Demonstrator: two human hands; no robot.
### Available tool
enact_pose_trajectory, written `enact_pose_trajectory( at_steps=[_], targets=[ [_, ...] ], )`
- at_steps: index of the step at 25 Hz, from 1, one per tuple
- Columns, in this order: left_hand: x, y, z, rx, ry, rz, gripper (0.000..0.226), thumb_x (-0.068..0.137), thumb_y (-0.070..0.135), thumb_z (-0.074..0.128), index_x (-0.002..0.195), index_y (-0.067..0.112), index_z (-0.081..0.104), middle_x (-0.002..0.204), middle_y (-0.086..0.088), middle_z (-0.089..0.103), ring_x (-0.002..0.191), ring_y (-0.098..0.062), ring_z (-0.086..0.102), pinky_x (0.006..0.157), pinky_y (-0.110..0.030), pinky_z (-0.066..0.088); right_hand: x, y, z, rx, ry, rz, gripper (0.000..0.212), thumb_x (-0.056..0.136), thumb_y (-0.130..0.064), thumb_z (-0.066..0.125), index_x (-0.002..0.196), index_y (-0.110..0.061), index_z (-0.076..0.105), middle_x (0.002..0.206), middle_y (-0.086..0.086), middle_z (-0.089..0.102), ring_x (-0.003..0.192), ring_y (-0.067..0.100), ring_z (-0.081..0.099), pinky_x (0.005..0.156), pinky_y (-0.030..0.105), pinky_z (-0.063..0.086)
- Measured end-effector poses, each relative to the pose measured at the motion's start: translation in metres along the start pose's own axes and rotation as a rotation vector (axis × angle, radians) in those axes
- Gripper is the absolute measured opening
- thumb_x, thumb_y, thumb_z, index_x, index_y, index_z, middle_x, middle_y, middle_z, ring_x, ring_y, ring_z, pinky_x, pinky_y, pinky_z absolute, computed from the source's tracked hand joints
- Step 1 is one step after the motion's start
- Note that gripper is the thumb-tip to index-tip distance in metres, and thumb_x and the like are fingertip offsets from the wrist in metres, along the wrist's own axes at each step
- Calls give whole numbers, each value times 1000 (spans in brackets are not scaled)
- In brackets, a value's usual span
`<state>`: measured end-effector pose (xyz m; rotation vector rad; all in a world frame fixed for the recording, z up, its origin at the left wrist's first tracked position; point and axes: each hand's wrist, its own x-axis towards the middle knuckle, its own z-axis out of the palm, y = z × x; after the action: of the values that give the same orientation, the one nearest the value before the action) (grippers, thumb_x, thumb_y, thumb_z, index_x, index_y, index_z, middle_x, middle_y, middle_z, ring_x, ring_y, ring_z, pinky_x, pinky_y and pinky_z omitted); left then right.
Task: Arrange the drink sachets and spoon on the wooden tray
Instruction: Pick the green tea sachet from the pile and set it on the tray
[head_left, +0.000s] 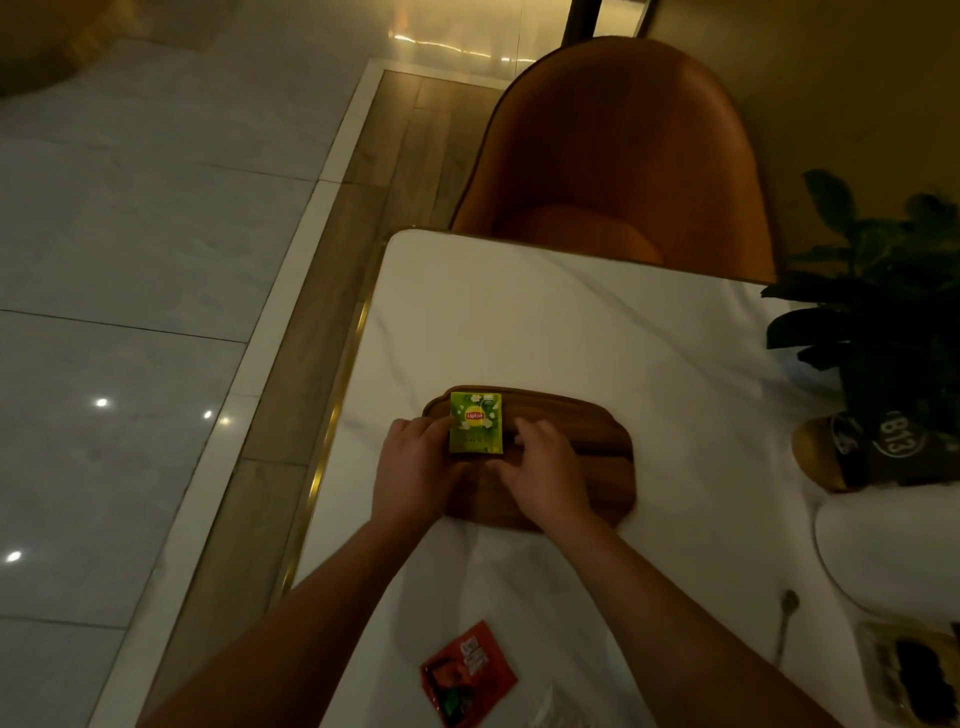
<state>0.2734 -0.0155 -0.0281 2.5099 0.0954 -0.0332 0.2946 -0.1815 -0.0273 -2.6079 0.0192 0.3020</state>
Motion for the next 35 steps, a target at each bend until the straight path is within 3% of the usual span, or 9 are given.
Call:
enact_pose_trajectory(
  at_steps=[4,13,18,22,25,28,35],
  targets=[
    [4,0,8,-13,15,-16,51,79,21,80,127,11,69,117,-12,73,104,-33,59,85,-38,48,7,-4,3,-77,33,2,48,80,-37,75,118,-12,58,115,8,58,107,25,57,86,36,49],
    [12,4,17,-26,9,5,46,78,16,81,123,8,72,115,-13,73,103,-34,60,83,-39,51,15,-2,3,-75,37,-38,30,84,-32,71,106,-14,65,104,7,59,99,26,56,76,34,44],
    [15,4,18,1,37,32,39,78,14,80,116,9,75,112,-13,74,101,-35,61,76,-36,50,18,-4,2,-58,38,-46,26,83,-30,71,104,-15,66,102,6,60,98,25,56,73,31,41],
    [15,1,18,-27,32,-2,46,79,17,80,124,9,71,127,-12,68,108,-33,60,83,-37,51,18,-6,-1,4,27,-10,27,79,-40,72,93,-18,64,96,3,58,90,21,56,65,31,40],
    [16,1,18,-37,18,20,53,76,19,83,126,8,69,133,-11,66,111,-33,61,87,-37,51,19,-7,-2,54,36,30,28,82,-40,71,97,-18,66,96,1,58,89,19,57,64,30,38],
    [18,2,17,-22,8,40,49,77,21,84,123,8,71,133,-12,67,112,-33,61,88,-37,52,20,-9,0,52,31,51,27,87,-36,67,105,-17,66,103,3,59,95,21,57,68,31,43],
    [19,-2,18,-31,8,42,45,78,16,83,121,8,73,134,-13,66,115,-36,60,91,-38,50,16,-14,1,73,44,122,29,80,-42,71,96,-19,64,96,0,61,89,21,59,63,31,41]
  ],
)
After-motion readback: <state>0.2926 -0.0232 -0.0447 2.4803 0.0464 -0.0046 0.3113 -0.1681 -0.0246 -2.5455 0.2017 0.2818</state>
